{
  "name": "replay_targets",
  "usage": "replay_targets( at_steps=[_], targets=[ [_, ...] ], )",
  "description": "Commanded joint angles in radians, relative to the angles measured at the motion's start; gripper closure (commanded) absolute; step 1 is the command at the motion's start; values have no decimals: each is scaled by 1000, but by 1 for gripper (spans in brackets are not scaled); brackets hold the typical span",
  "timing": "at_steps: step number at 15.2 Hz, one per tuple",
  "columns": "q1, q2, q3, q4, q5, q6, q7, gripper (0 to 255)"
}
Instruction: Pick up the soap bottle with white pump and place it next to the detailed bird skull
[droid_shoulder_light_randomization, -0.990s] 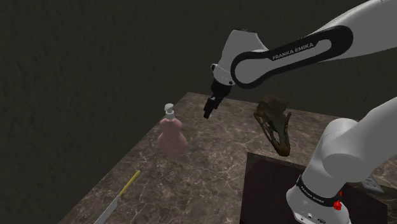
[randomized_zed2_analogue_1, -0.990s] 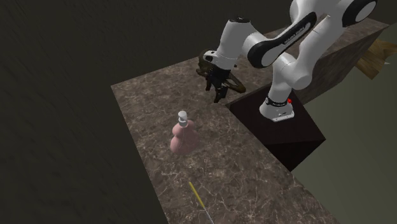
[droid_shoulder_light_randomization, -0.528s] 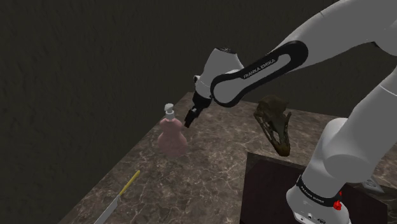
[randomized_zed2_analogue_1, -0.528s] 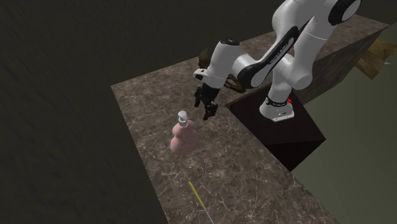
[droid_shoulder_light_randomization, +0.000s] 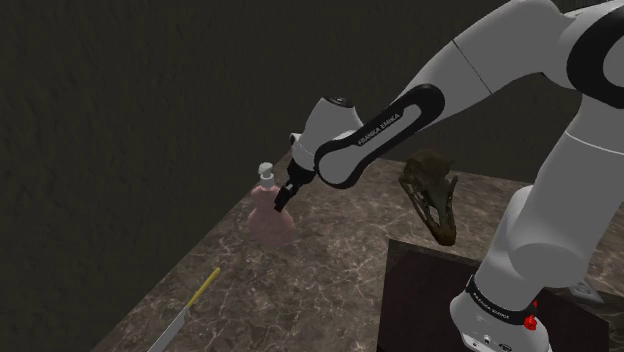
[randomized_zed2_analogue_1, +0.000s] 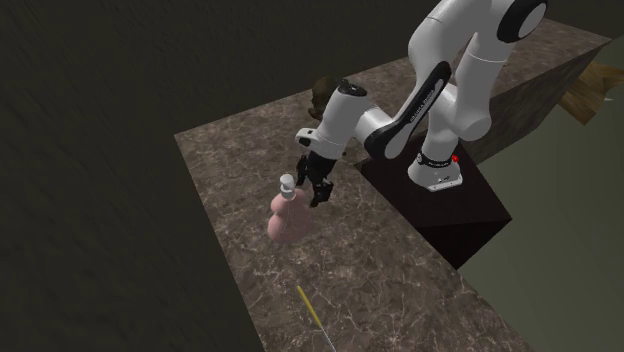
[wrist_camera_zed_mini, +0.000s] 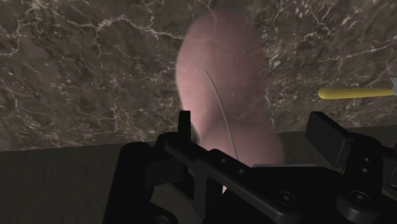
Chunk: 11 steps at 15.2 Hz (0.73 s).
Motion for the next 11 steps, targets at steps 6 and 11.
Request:
replay_targets(
  at_steps=[6, 11],
  targets=[
    [-1, 59, 1, 17, -20, 42, 12, 0],
    [-1, 59, 1, 17, -20, 42, 12, 255]
  ],
)
